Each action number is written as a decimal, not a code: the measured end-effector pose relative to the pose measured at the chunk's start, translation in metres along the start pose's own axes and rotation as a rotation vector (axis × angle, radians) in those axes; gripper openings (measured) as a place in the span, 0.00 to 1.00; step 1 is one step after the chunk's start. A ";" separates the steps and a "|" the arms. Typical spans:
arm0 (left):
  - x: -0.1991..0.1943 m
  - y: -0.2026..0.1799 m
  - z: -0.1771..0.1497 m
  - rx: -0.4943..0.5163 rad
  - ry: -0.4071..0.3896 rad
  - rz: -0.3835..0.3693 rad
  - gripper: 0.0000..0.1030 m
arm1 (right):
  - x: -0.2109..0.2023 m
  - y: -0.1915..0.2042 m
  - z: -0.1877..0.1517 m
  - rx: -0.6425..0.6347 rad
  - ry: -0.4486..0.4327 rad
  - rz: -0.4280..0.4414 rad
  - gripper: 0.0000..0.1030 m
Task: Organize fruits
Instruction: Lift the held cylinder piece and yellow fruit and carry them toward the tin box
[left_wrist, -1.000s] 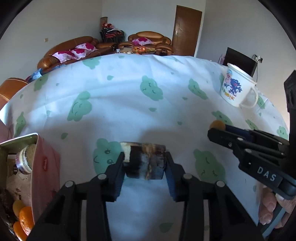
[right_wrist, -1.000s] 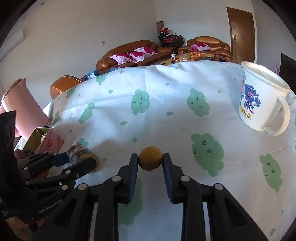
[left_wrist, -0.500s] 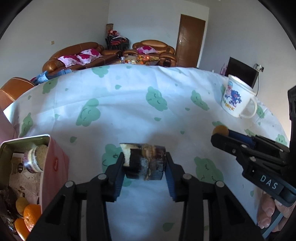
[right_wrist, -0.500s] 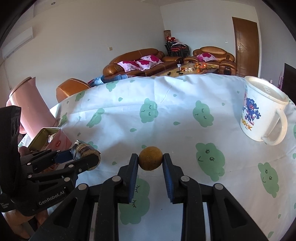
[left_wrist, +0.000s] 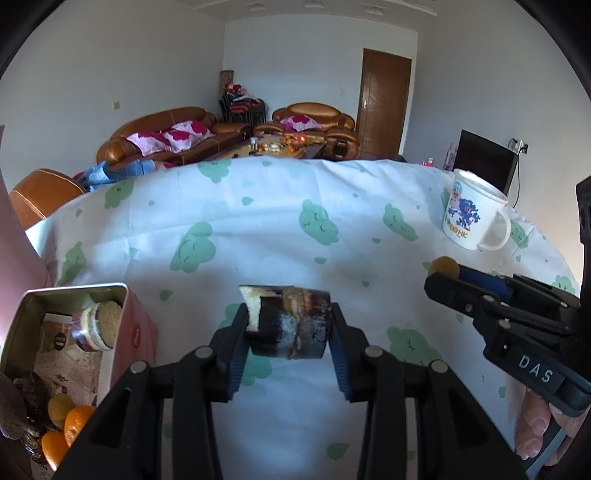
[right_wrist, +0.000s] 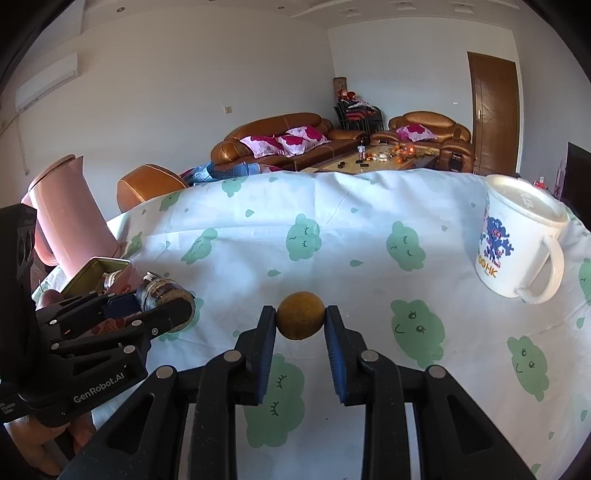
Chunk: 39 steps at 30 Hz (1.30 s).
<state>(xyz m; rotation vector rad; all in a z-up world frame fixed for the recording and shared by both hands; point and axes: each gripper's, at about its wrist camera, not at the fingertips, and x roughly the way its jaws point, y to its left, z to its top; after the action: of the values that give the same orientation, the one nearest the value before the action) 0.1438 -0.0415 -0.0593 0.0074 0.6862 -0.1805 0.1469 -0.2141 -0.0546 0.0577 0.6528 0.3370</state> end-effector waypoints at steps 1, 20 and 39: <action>-0.001 0.000 0.000 0.002 -0.008 0.004 0.40 | -0.001 0.001 0.000 -0.002 -0.005 0.000 0.28; -0.019 0.003 -0.001 -0.017 -0.101 0.036 0.40 | -0.023 0.011 -0.002 -0.054 -0.120 -0.008 0.28; -0.033 0.002 -0.004 -0.008 -0.174 0.055 0.40 | -0.035 0.016 -0.005 -0.079 -0.182 -0.024 0.28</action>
<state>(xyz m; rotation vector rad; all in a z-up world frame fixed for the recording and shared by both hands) 0.1164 -0.0341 -0.0412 0.0031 0.5125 -0.1240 0.1136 -0.2110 -0.0358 0.0047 0.4589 0.3303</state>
